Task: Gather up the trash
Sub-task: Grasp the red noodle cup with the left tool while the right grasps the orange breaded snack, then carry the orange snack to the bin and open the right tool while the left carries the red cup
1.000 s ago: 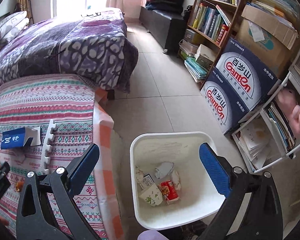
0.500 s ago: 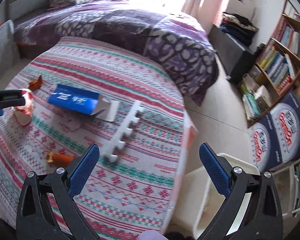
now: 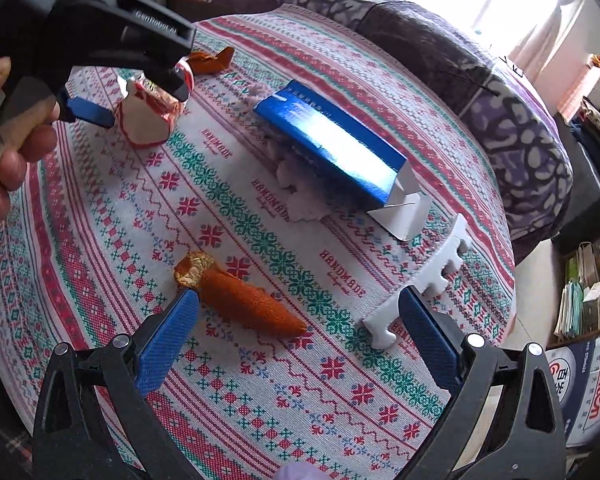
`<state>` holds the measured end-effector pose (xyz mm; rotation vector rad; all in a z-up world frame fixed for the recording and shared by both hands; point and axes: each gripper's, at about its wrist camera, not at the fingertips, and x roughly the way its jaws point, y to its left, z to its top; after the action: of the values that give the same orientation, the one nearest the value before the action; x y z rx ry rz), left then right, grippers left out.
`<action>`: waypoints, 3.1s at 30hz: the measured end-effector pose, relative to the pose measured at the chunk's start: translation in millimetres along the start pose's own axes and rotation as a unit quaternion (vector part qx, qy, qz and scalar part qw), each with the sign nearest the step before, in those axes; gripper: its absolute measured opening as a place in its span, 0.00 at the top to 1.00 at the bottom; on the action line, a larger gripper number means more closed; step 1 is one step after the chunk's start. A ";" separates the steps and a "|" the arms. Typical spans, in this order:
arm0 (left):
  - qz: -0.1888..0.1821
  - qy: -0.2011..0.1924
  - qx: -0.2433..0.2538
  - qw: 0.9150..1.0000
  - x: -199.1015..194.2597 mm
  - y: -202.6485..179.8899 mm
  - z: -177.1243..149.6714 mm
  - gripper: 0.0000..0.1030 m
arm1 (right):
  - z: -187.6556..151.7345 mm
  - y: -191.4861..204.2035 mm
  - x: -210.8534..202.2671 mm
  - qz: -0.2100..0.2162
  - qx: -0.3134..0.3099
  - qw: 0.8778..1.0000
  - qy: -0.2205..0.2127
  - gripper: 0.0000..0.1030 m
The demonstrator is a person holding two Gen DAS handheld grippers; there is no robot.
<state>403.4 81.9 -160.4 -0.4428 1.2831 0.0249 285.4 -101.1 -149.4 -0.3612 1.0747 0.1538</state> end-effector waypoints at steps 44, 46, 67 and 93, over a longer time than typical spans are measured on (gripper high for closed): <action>0.071 -0.287 0.166 0.941 -144.9 -67.1 -70.5 0.53 | 8.1 -70.4 -113.0 -0.083 0.286 0.938 -0.178 0.84; 0.068 -0.291 0.179 0.937 -147.3 -75.6 -79.8 0.53 | 4.1 -79.6 -114.7 -0.093 0.301 0.932 -0.176 0.84; 0.023 -0.283 0.245 0.927 -138.9 -145.3 -139.5 0.53 | -39.2 -140.3 -122.2 -0.134 0.374 0.905 -0.150 0.84; -0.015 -0.268 0.328 0.906 -117.8 -218.8 -213.1 0.53 | -123.6 -224.0 -143.7 -0.193 0.465 0.857 -0.110 0.84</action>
<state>229.8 -162.8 -29.5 0.1310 0.6755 -0.2891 181.3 -346.9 -27.7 0.3239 0.7196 -0.6646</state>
